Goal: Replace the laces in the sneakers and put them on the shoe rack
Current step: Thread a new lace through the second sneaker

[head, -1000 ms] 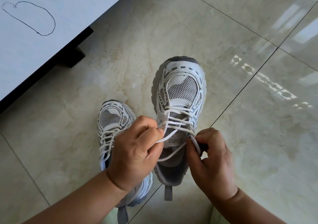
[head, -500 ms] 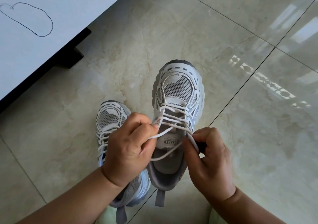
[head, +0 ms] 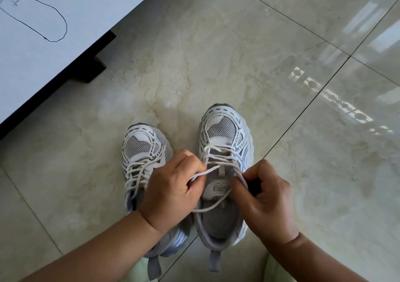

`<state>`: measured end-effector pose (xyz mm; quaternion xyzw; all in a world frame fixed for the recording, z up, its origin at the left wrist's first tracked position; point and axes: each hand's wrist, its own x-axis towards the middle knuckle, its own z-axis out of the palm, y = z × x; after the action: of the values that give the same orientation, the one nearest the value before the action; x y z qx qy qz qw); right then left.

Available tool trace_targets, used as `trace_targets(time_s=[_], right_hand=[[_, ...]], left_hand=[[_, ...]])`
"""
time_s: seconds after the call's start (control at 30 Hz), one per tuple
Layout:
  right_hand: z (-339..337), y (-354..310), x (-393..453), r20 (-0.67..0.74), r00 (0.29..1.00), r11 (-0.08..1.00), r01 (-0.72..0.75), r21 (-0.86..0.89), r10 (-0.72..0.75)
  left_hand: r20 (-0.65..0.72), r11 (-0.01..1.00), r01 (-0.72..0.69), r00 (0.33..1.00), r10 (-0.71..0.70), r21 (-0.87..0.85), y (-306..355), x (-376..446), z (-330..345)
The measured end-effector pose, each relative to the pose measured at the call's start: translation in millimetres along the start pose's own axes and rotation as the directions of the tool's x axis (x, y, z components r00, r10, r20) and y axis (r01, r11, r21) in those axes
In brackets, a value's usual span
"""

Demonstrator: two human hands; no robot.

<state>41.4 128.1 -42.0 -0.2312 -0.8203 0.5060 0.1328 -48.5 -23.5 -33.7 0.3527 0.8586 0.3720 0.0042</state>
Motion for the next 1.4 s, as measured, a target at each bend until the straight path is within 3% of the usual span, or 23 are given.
trace_targets(time_s=[0.13, 0.3, 0.43, 0.63, 0.67, 0.77, 0.83, 0.9, 0.97, 1.03, 1.07, 1.13, 1.2, 1.27, 1.3, 1.33, 1.4], right_hand=[[0.0, 8.2, -6.9, 0.075, 0.996, 0.994, -0.037, -0.101, 0.044], [-0.6, 2.3, -0.8, 0.101, 0.987, 0.988, -0.115, -0.102, 0.125], [1.6, -2.7, 10.3, 0.147, 0.980, 0.980, -0.113, -0.163, 0.138], [-6.9, 0.8, 26.3, 0.237, 0.951, 0.980, -0.191, -0.060, 0.200], [-9.3, 3.9, 28.8, 0.255, 0.950, 0.984, -0.170, -0.060, 0.179], [-18.5, 14.2, 40.1, 0.333, 0.940, 0.938, 0.181, -0.294, -0.077], [-20.7, 20.1, 46.4, 0.374, 0.914, 0.898, 0.289, -0.333, -0.156], [-19.4, 15.3, 48.3, 0.300, 0.951, 0.922, 0.184, -0.341, -0.078], [-15.2, 8.4, 48.8, 0.255, 0.950, 0.950, -0.100, -0.295, 0.179], [-15.5, 4.9, 47.3, 0.387, 0.810, 0.897, -0.408, -0.170, 0.441], [-16.6, 4.6, 45.7, 0.452, 0.741, 0.857, -0.501, -0.121, 0.497], [-18.3, 3.6, 44.7, 0.495, 0.716, 0.830, -0.558, -0.017, 0.492], [-19.0, 3.9, 44.8, 0.475, 0.775, 0.888, -0.460, -0.026, 0.416], [-21.8, 12.6, 49.4, 0.401, 0.883, 0.942, -0.116, -0.316, 0.244], [-23.2, 16.1, 51.9, 0.387, 0.908, 0.889, 0.039, -0.456, 0.159], [-24.4, 19.5, 54.0, 0.384, 0.915, 0.836, 0.111, -0.538, 0.125], [-22.6, 22.2, 53.3, 0.351, 0.926, 0.833, 0.079, -0.547, 0.142]], left_hand=[[0.095, 1.000, 0.024, 0.995, -0.023, -0.014, -2.5, -7.1, 6.0], [0.157, 0.999, 0.032, 0.987, -0.029, -0.018, 2.7, -4.3, 3.0], [0.162, 0.981, 0.170, 0.975, -0.154, -0.089, 7.6, 7.0, 4.6], [0.349, 0.944, 0.320, 0.879, -0.326, 0.076, 12.1, 17.3, 10.8], [0.354, 0.944, 0.318, 0.875, -0.329, 0.091, 11.7, 17.3, 10.4], [0.363, 0.952, 0.287, 0.879, -0.307, 0.112, 11.8, 17.1, 8.8], [0.360, 0.957, 0.266, 0.887, -0.289, 0.113, 13.2, 17.1, 8.0], [0.342, 0.957, 0.262, 0.894, -0.290, 0.128, 13.7, 17.3, 7.8], [0.317, 0.949, 0.287, 0.895, -0.314, 0.131, 13.0, 15.9, 8.0], [0.296, 0.944, 0.310, 0.896, -0.330, 0.113, 13.6, 14.3, 7.9], [0.298, 0.944, 0.314, 0.895, -0.331, 0.104, 14.4, 14.0, 8.1], [0.312, 0.945, 0.312, 0.892, -0.327, 0.098, 14.6, 14.8, 8.3], [0.322, 0.943, 0.316, 0.887, -0.331, 0.102, 13.7, 15.6, 8.1], [0.322, 0.944, 0.313, 0.888, -0.329, 0.102, 12.7, 15.6, 7.7], [0.320, 0.943, 0.316, 0.887, -0.332, 0.101, 13.1, 15.1, 7.3], [0.321, 0.941, 0.321, 0.885, -0.337, 0.102, 13.9, 14.5, 6.8], [0.316, 0.941, 0.321, 0.886, -0.339, 0.109, 14.6, 14.3, 6.7]])
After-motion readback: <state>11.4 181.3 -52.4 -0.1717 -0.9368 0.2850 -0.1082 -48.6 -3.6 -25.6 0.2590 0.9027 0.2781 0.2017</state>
